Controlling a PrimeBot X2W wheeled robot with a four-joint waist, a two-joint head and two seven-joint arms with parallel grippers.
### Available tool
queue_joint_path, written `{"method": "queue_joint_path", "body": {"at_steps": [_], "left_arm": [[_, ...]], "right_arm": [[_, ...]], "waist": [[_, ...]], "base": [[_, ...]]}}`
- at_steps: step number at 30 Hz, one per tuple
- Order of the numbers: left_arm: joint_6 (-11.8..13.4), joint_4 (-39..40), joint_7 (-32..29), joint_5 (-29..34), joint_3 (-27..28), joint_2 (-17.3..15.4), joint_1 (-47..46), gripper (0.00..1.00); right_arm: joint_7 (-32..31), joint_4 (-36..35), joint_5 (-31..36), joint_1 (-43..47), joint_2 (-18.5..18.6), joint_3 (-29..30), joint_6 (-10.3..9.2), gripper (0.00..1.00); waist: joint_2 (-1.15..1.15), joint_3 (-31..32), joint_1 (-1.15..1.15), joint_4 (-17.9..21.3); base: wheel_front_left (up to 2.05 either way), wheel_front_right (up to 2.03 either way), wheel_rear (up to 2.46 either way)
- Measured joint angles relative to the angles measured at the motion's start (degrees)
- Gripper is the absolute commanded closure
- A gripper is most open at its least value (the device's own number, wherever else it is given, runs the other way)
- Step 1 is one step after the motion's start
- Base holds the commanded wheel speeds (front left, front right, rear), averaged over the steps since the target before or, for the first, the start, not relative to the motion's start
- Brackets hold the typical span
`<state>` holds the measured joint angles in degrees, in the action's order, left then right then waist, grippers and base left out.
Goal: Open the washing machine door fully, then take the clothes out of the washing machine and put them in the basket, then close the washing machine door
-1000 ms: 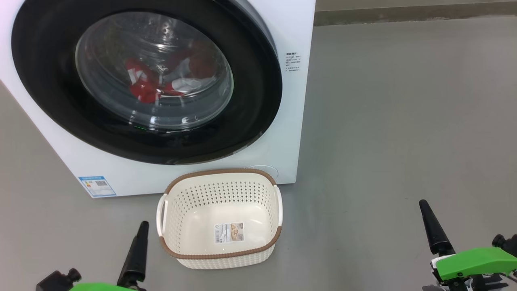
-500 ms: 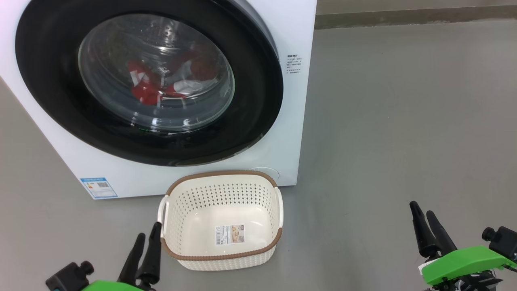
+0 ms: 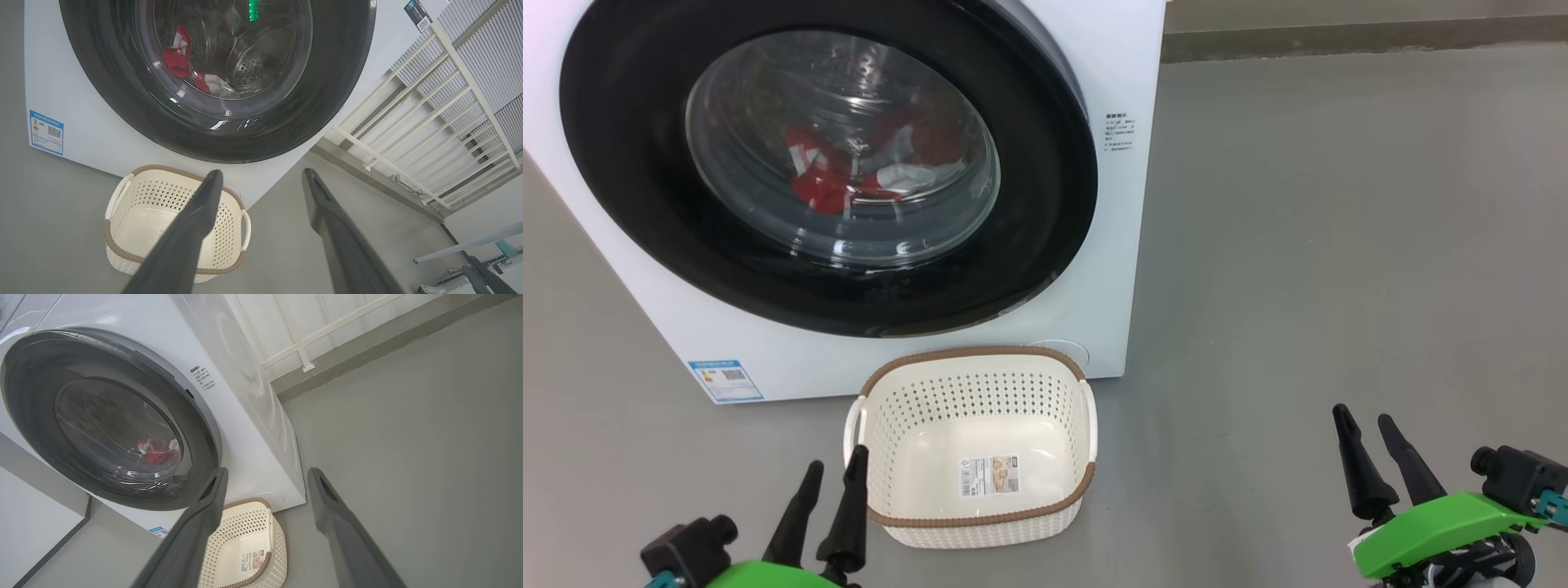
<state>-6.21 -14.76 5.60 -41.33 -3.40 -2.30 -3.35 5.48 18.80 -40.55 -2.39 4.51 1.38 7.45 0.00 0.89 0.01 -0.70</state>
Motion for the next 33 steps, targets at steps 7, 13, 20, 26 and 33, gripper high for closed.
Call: {"method": "queue_joint_path", "body": {"at_steps": [7, 13, 20, 26, 33], "left_arm": [[0.26, -0.87, 1.13, 5.06, -0.71, -0.07, -0.27, 0.00], [0.73, -1.46, 2.03, 9.15, -1.43, -0.13, -0.59, 0.00], [1.21, -2.50, 3.16, 13.67, -2.27, -0.19, -0.82, 0.00], [1.74, -3.53, 4.11, 17.26, -2.71, -0.23, -1.36, 0.00], [2.24, -4.64, 5.30, 21.51, -3.35, -0.25, -1.51, 0.00]], "right_arm": [[1.15, 0.31, 5.39, -0.19, 0.10, -0.36, 0.00, 0.00], [2.13, 0.62, 9.59, -0.19, 0.15, -0.64, 0.00, 0.00], [3.19, 0.99, 14.03, -0.21, 0.21, -0.87, 0.00, 0.00], [4.22, 1.22, 18.00, -0.25, 0.21, -1.40, 0.00, 0.00], [5.31, 1.48, 22.42, -0.76, 0.22, -1.80, 0.00, 0.00]], "waist": [[0.00, 0.11, 0.00, -0.16], [0.00, 0.19, 0.00, -0.26], [0.00, 0.27, 0.00, -0.30], [0.00, 0.41, 0.00, -0.25], [0.00, 0.55, 0.00, -0.30]], "base": [[0.00, 0.00, 0.00], [0.00, 0.00, 0.00], [0.00, 0.00, 0.00], [0.00, 0.00, 0.00], [0.00, 0.00, 0.00]]}}
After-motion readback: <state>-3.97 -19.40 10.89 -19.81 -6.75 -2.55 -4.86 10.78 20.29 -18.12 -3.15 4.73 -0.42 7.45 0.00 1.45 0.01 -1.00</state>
